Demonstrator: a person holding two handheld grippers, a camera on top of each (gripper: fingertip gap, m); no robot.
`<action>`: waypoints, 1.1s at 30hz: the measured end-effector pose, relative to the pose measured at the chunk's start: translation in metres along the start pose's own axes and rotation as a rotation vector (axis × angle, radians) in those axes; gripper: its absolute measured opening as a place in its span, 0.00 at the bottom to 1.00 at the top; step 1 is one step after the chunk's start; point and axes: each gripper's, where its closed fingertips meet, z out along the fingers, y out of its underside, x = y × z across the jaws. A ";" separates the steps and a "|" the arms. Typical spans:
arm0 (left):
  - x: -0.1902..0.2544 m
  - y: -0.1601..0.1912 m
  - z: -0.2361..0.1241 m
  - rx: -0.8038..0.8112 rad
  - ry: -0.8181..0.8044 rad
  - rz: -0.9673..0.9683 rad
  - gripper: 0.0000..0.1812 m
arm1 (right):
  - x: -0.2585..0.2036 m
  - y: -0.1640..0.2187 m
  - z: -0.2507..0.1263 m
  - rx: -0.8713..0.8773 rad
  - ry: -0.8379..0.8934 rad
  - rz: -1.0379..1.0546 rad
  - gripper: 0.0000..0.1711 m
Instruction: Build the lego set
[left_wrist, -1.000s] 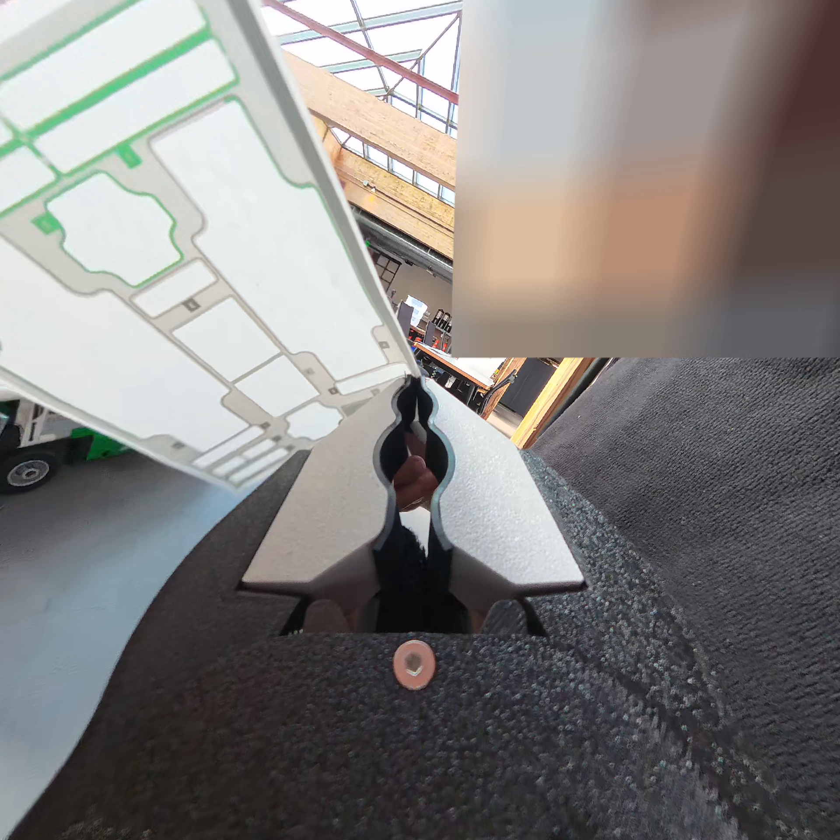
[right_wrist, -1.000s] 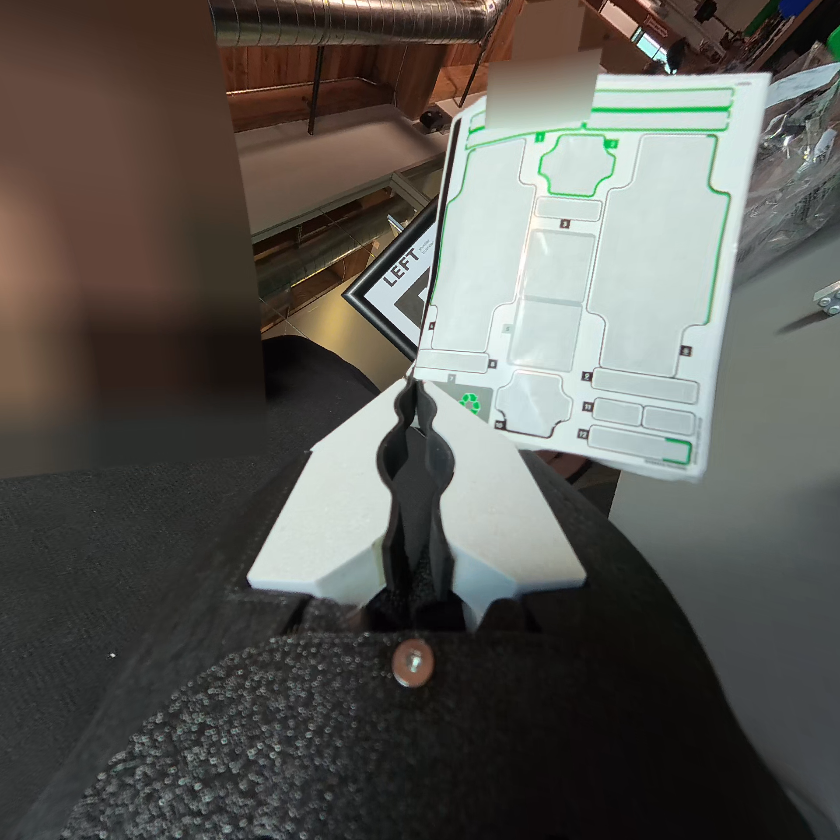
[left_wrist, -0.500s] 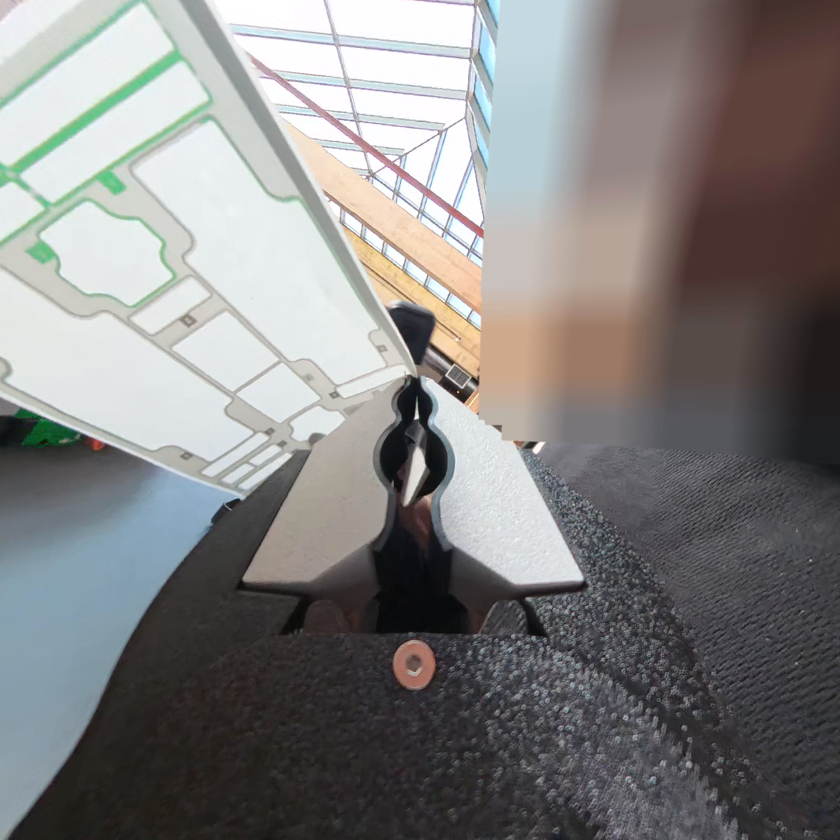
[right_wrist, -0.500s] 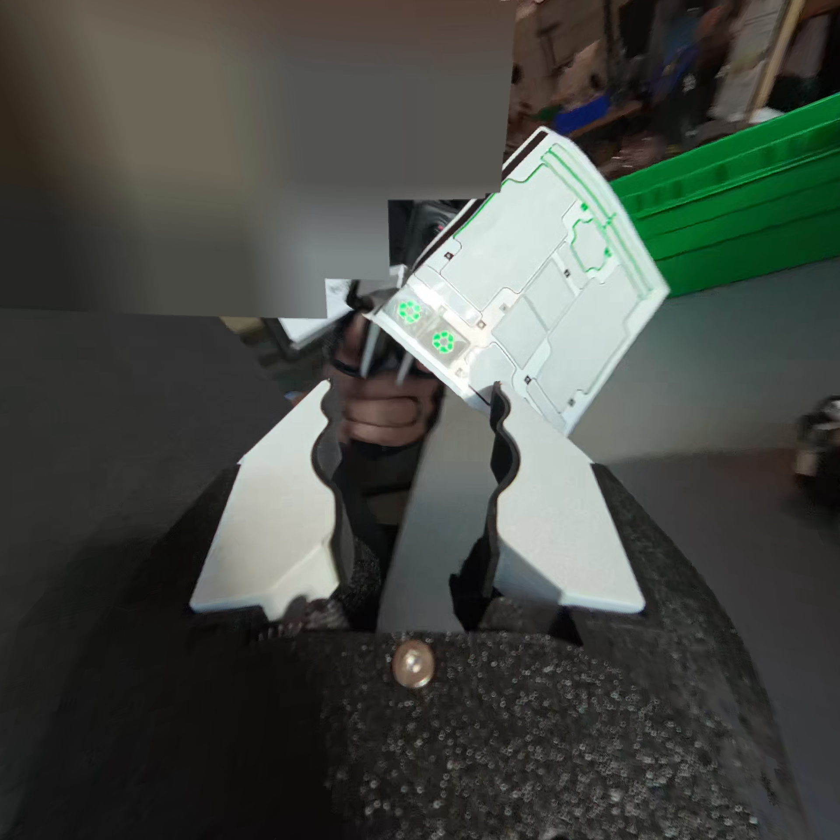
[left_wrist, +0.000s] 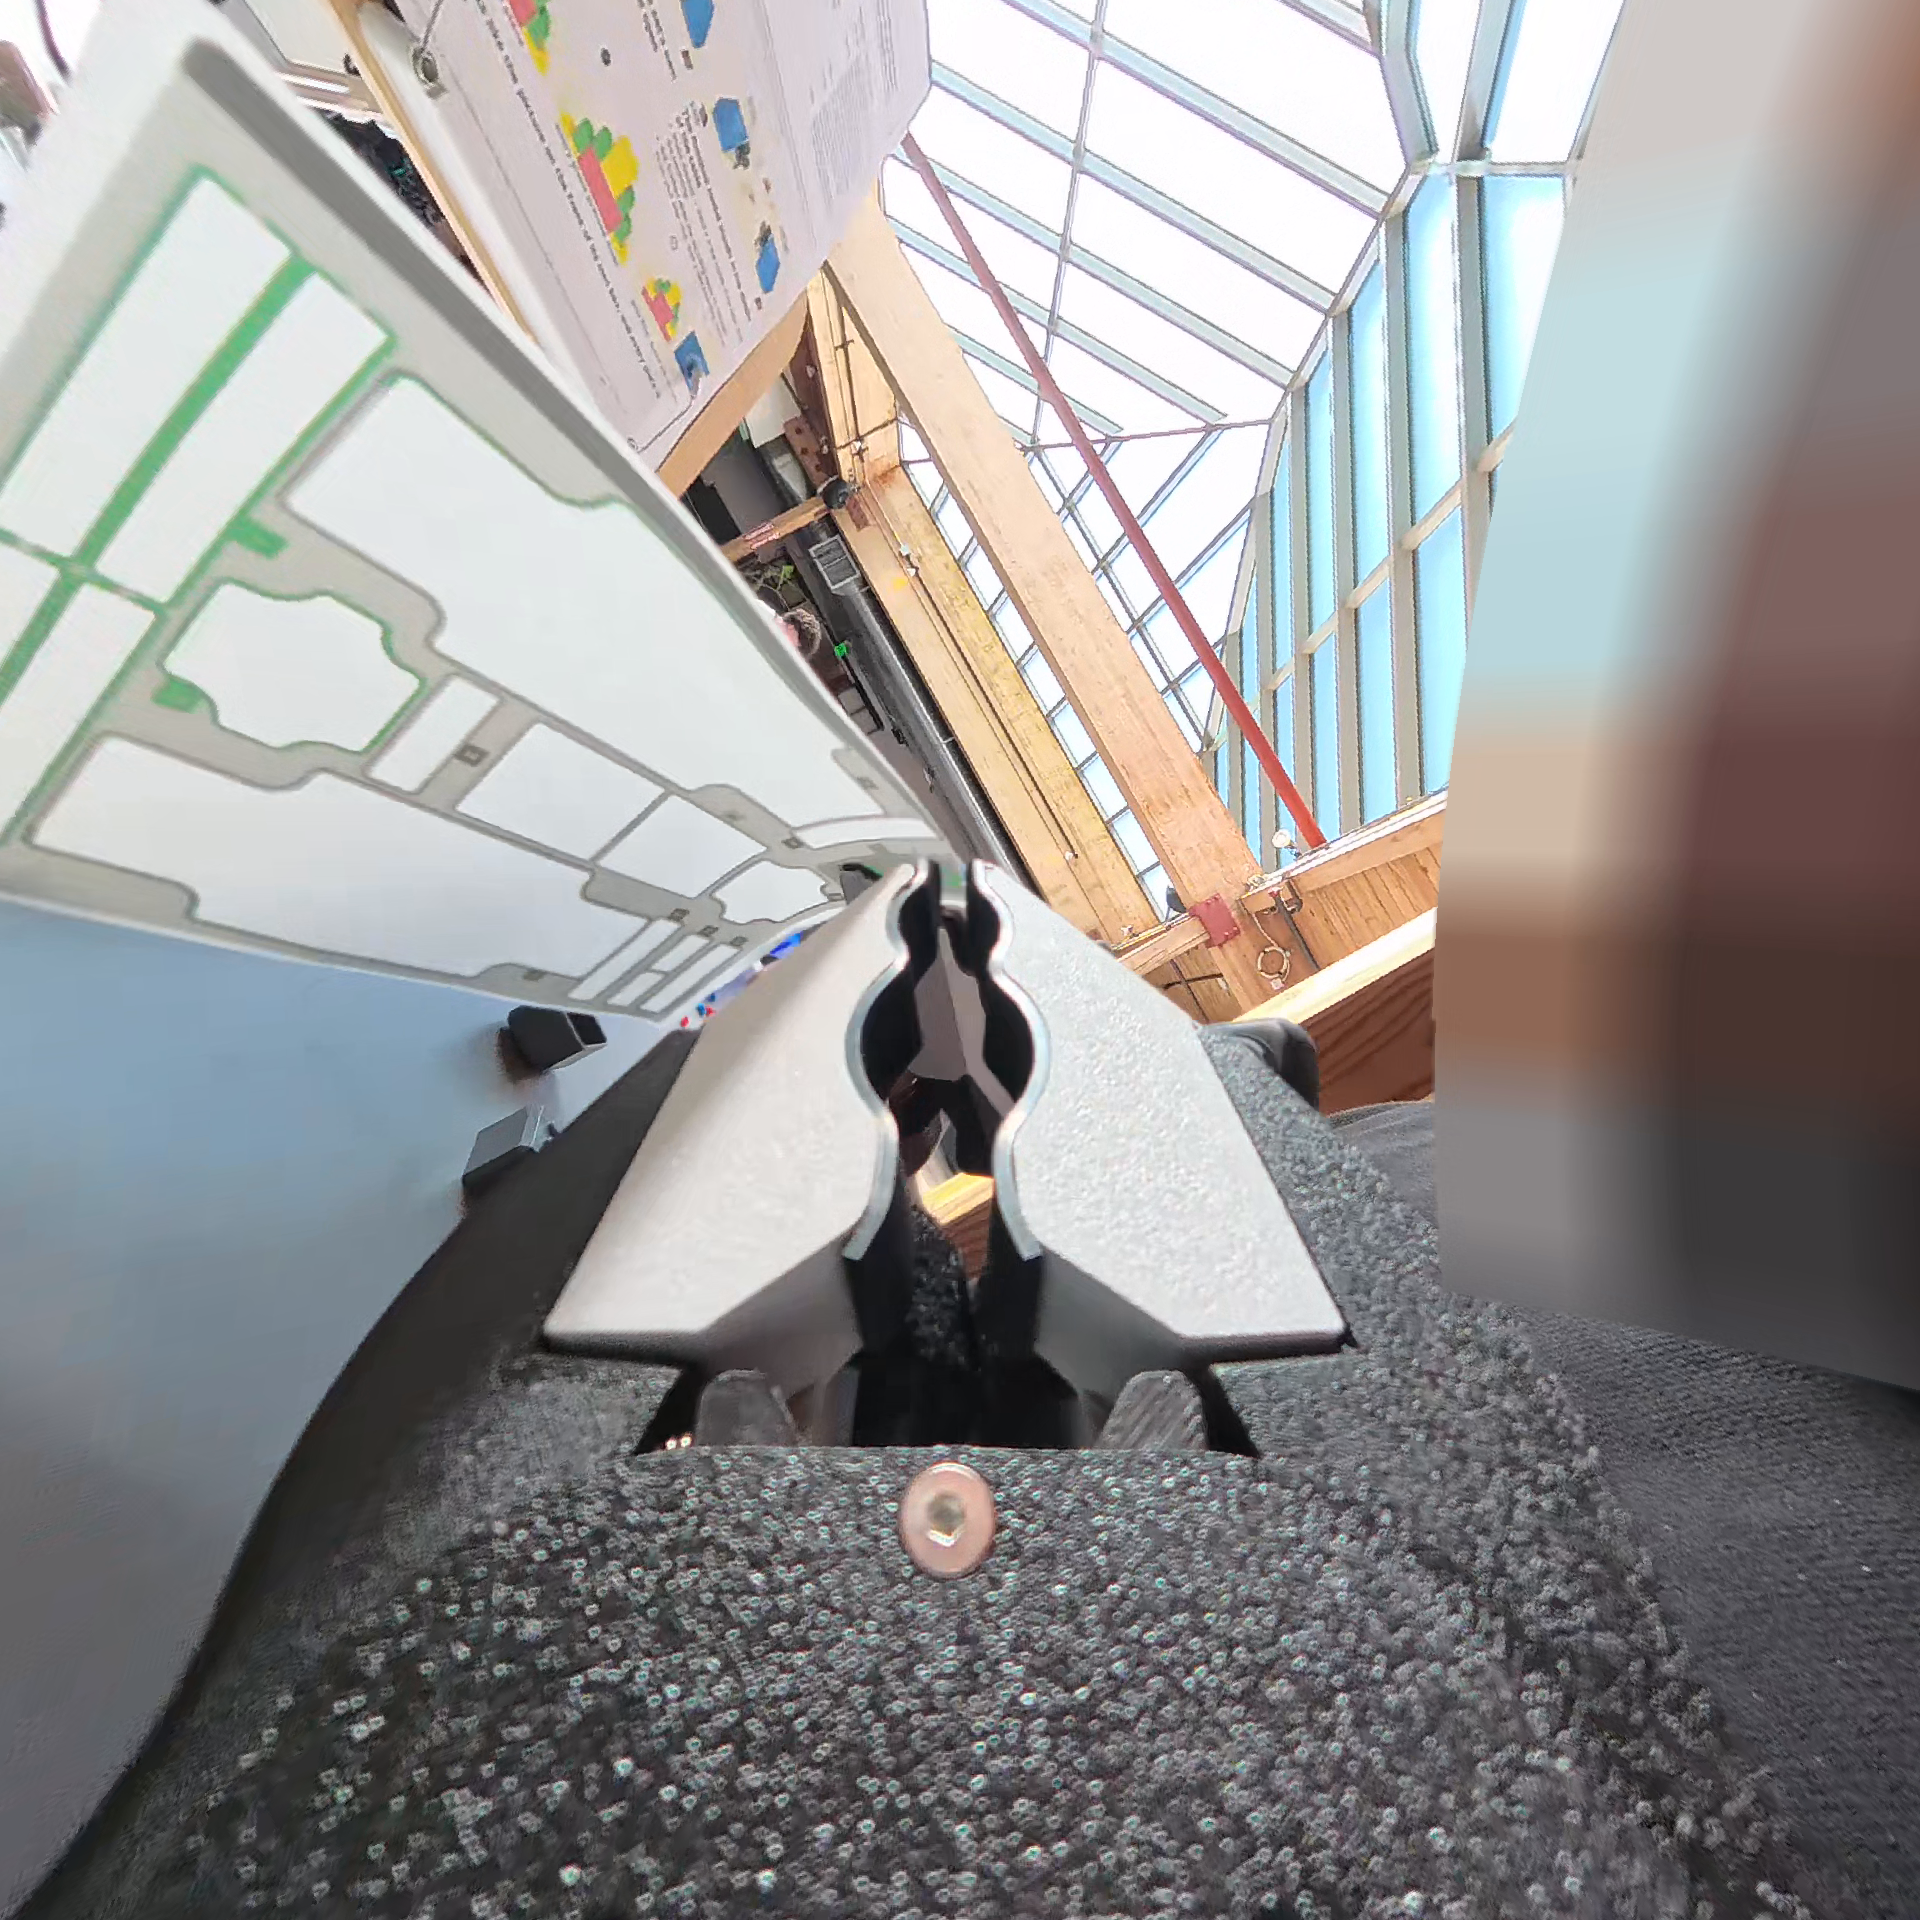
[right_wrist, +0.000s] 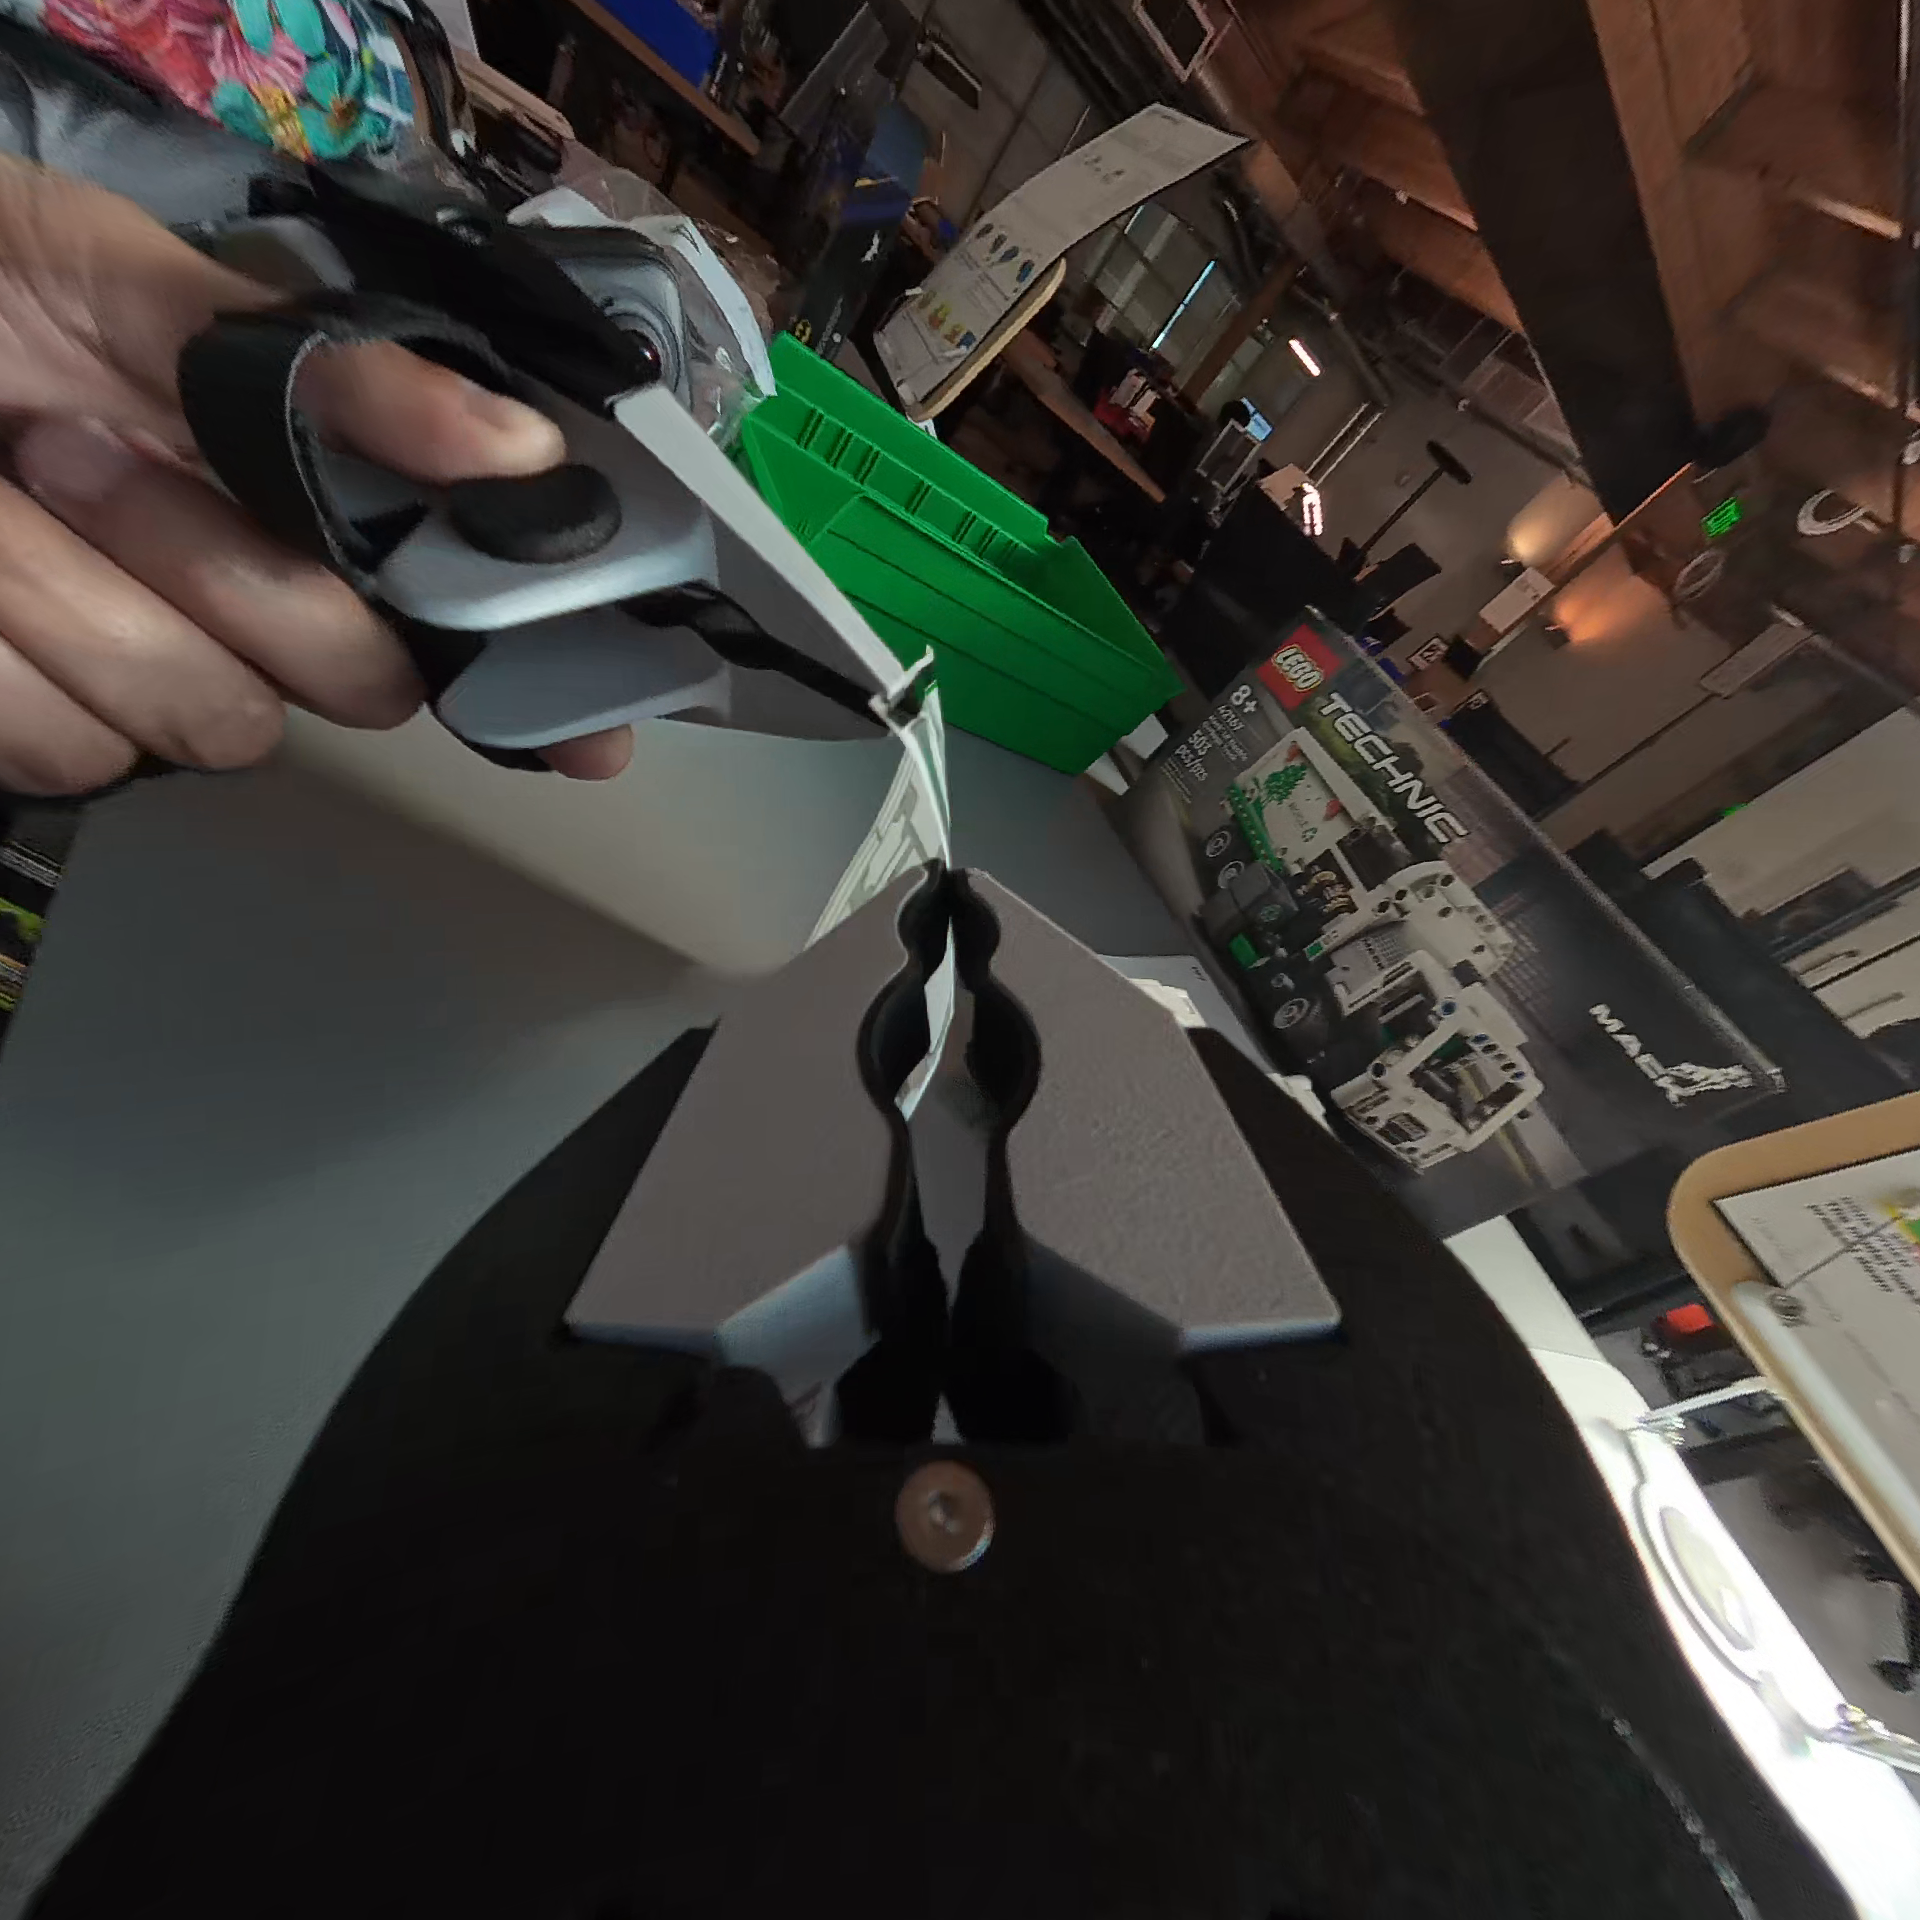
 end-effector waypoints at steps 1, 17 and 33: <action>-0.001 0.001 0.000 0.000 -0.007 -0.011 0.05 | 0.000 0.002 0.000 -0.007 0.015 -0.046 0.00; -0.011 0.019 0.008 -0.087 -0.091 0.023 0.00 | -0.010 0.017 0.001 -0.060 0.005 -0.171 0.00; 0.004 0.027 0.017 -0.216 -0.075 0.384 0.00 | 0.000 -0.034 -0.035 0.175 -0.679 0.837 0.23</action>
